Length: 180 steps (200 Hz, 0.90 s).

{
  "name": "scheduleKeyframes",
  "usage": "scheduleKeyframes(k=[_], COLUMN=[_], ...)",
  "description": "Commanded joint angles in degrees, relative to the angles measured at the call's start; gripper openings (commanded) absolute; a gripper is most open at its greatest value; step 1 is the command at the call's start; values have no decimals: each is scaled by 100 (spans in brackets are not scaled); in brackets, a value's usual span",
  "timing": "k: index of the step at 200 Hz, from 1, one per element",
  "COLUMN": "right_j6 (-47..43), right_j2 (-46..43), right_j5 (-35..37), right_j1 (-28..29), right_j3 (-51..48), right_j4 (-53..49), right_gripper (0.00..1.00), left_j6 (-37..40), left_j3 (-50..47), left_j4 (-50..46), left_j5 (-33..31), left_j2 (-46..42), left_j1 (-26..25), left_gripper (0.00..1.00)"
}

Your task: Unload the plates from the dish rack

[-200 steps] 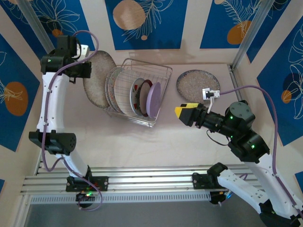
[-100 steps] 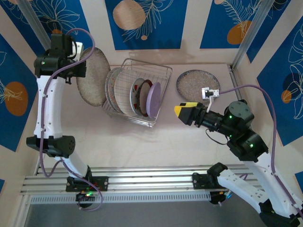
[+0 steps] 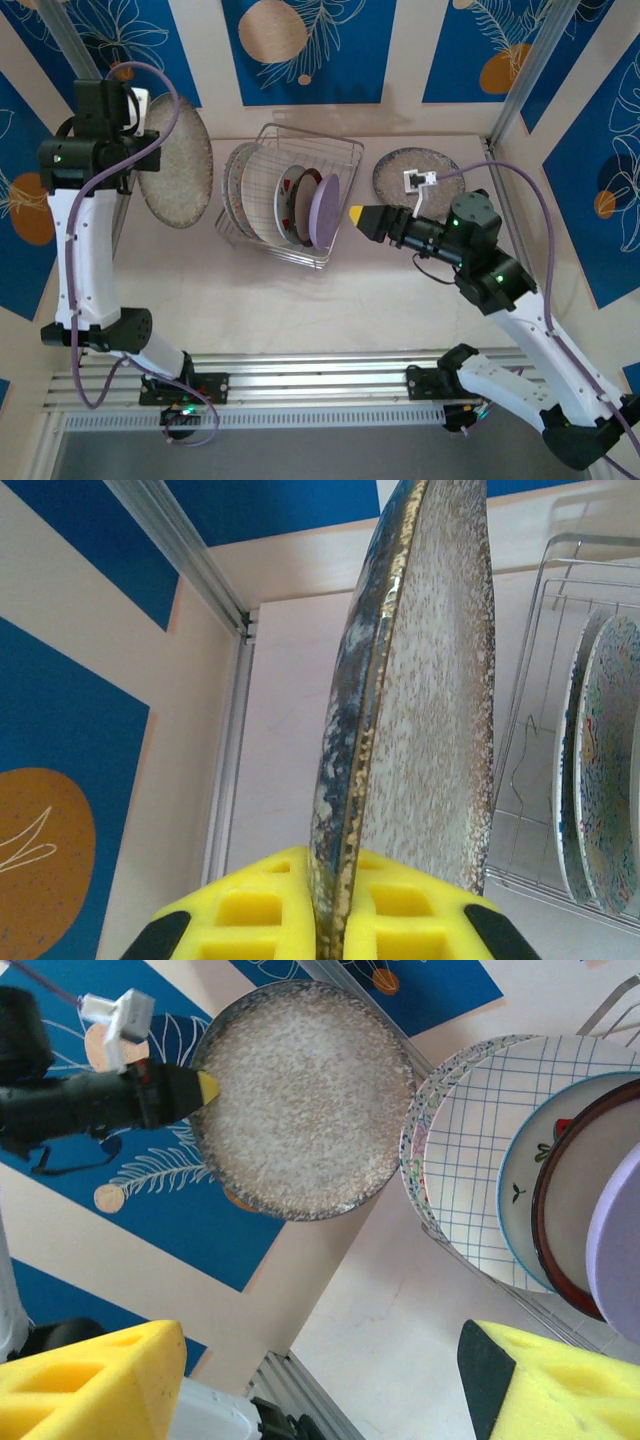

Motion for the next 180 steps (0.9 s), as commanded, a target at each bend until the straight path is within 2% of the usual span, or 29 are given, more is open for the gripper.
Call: scheduleKeyframes(k=[1, 32, 60, 91, 126, 180], right_j6=[307, 666, 563, 741, 1061, 1564], right_j2=[186, 597, 1114, 1728, 2453, 3490], right_j5=[2, 44, 121, 129, 99, -184], right_j1=[51, 150, 493, 879, 1231, 1625], right_j3=[-91, -207, -95, -177, -115, 177], right_j4=[573, 1176, 1482, 2184, 2703, 3326], right_gripper=[73, 73, 73, 74, 80, 84], left_j6=[-289, -388, -513, -793, -1104, -1836], left_j3=[422, 404, 413, 398, 382, 222], left_j4=[660, 380, 154, -164, -420, -266], left_j5=[-173, -291, -215, 123, 442, 1101], left_j2=[-530, -863, -1170, -1496, -1754, -1935], left_j1=[-19, -13, -14, -17, -17, -19], left_gripper=[0, 0, 0, 0, 0, 0])
